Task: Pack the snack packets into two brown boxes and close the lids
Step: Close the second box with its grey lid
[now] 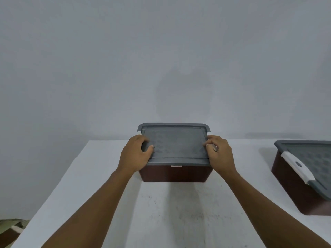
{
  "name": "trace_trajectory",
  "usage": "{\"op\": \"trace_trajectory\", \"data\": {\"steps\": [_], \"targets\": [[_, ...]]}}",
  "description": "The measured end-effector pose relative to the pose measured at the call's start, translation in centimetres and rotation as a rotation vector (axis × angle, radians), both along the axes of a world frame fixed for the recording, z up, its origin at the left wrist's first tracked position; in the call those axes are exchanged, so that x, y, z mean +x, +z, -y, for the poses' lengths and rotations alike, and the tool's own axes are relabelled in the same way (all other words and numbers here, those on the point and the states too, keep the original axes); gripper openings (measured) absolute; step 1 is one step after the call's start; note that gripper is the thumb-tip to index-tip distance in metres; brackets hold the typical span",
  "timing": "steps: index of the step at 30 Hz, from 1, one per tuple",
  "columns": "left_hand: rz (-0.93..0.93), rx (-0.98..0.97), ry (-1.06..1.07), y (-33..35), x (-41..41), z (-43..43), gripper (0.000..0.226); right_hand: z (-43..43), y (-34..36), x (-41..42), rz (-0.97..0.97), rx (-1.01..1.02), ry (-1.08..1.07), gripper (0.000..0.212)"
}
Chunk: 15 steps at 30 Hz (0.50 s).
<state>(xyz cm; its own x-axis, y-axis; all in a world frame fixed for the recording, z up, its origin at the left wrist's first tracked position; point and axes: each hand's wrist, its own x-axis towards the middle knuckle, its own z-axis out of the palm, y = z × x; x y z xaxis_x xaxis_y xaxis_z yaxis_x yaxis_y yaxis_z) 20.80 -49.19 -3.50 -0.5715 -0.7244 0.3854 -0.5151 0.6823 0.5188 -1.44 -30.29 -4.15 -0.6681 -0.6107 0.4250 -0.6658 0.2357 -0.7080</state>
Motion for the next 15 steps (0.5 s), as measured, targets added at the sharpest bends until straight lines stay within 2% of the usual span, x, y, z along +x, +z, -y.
{"op": "trace_trajectory", "data": {"steps": [3,7,15], "targets": [[-0.014,-0.003,0.004,-0.1,-1.9,2.2,0.023,2.4,0.2,-2.2,-0.008,0.031,0.003,0.020],[-0.016,-0.019,-0.009,0.1,-3.8,4.3,0.022,4.6,0.4,-4.0,-0.033,0.061,-0.006,0.031],[-0.029,-0.025,-0.009,-0.5,-5.4,6.0,0.017,5.9,0.7,-5.2,-0.102,0.117,-0.065,0.031]]}}
